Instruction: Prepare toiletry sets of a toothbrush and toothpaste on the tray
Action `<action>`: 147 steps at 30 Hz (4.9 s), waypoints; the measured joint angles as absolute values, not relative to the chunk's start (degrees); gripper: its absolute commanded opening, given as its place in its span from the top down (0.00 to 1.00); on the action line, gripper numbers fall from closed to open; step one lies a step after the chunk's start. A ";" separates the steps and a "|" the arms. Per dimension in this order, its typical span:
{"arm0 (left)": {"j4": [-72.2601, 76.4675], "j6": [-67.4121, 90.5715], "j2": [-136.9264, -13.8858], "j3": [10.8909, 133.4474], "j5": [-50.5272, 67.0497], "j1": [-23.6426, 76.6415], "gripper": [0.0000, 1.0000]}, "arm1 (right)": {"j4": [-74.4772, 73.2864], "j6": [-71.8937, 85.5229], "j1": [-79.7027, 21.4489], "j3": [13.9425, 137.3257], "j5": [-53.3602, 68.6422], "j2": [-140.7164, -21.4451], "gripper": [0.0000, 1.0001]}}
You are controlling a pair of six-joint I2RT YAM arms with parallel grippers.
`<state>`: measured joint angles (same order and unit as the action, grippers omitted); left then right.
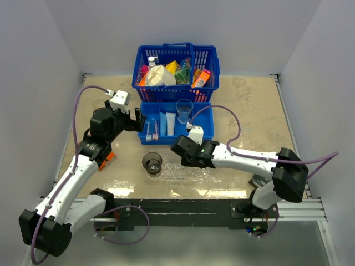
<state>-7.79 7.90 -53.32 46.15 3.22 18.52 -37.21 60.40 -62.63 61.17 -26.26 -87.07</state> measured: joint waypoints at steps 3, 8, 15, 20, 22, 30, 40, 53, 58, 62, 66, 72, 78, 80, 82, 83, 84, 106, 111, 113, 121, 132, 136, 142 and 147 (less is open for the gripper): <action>-7.79 7.90 -53.32 46.15 3.20 18.52 0.04 | -37.23 60.40 -62.63 61.17 -26.28 -87.07 1.00; -7.79 7.90 -53.32 46.15 3.20 18.57 0.04 | -37.23 60.45 -62.63 61.17 -26.52 -87.07 1.00; -7.79 7.90 -53.32 46.15 3.20 18.57 0.04 | -37.26 60.45 -62.63 61.17 -26.70 -87.07 0.95; -7.79 7.90 -53.32 46.15 3.20 18.59 0.04 | -37.28 60.42 -62.70 61.17 -27.09 -87.07 0.82; -7.79 7.90 -53.36 46.15 3.18 18.65 0.04 | -37.28 60.42 -62.70 61.17 -27.11 -87.07 0.79; -7.79 7.90 -53.36 46.15 3.18 18.85 0.04 | -37.26 60.40 -62.70 61.17 -27.51 -87.07 0.65; -7.79 7.90 -53.47 46.13 3.18 18.85 0.04 | -37.34 60.07 -62.70 61.19 -27.53 -87.05 0.43; -7.79 7.90 -53.65 46.13 2.94 18.90 0.04 | -40.42 52.77 -60.53 64.10 -28.97 -73.47 0.31; -7.81 7.88 -53.67 46.13 2.63 18.90 0.04 | -39.88 44.99 -51.09 67.64 -27.94 -69.73 0.32; -7.81 7.86 -54.06 46.13 2.28 18.90 0.04 | -39.44 39.11 -46.11 70.67 -27.42 -72.14 0.32; -7.84 7.77 -54.61 46.13 1.98 18.90 0.04 | -36.88 32.82 -44.91 75.26 -25.98 -78.78 0.36; -7.84 7.66 -54.76 46.13 1.69 18.92 0.04 | -33.06 22.72 -44.49 85.19 -23.79 -92.09 0.41; -7.81 7.68 -54.87 46.13 1.74 18.94 0.04 | -31.44 14.26 -43.90 93.60 -20.97 -102.50 0.47; -7.81 7.68 -55.00 46.13 1.74 18.94 0.04 | -31.24 12.08 -43.51 96.38 -19.77 -105.58 0.48; -7.81 7.68 -55.09 46.13 1.74 18.94 0.04 | -31.14 10.41 -43.11 98.65 -19.14 -108.05 0.49; -7.81 7.68 -55.13 46.13 1.74 18.94 0.04 | -31.11 9.61 -42.87 99.59 -18.72 -109.30 0.49; -7.81 7.68 -55.18 46.13 1.74 18.94 0.04 | -31.05 8.86 -42.65 100.36 -18.39 -110.37 0.50; -7.81 7.68 -55.44 46.13 2.79 18.96 0.04 | -29.02 2.72 -41.12 103.55 -16.99 -120.42 0.71; -7.81 7.68 -55.55 46.13 2.79 18.96 0.04 | -28.99 1.83 -40.75 103.59 -16.99 -120.77 0.87; -7.81 7.68 -55.57 46.13 2.79 18.96 0.04 | -28.75 1.41 -40.69 103.70 -16.95 -120.77 0.95; -7.81 7.68 -55.72 46.13 2.79 18.96 0.04 | -28.77 -0.97 -40.60 103.81 -16.95 -120.77 1.00; -7.81 7.68 -56.03 46.13 2.79 18.96 0.03 | -28.97 -4.19 -40.60 103.72 -16.69 -120.29 1.00; -7.81 7.70 -56.03 46.13 2.79 18.96 0.04 | -29.06 -5.52 -40.58 102.76 -16.27 -117.51 1.00; -7.81 7.73 -56.03 46.13 2.79 18.96 0.04 | -29.30 -6.66 -40.58 101.69 -15.27 -109.84 1.00; -7.81 7.73 -56.03 46.13 2.81 18.96 0.04 | -30.59 -6.68 -40.73 100.66 -13.72 -106.02 1.00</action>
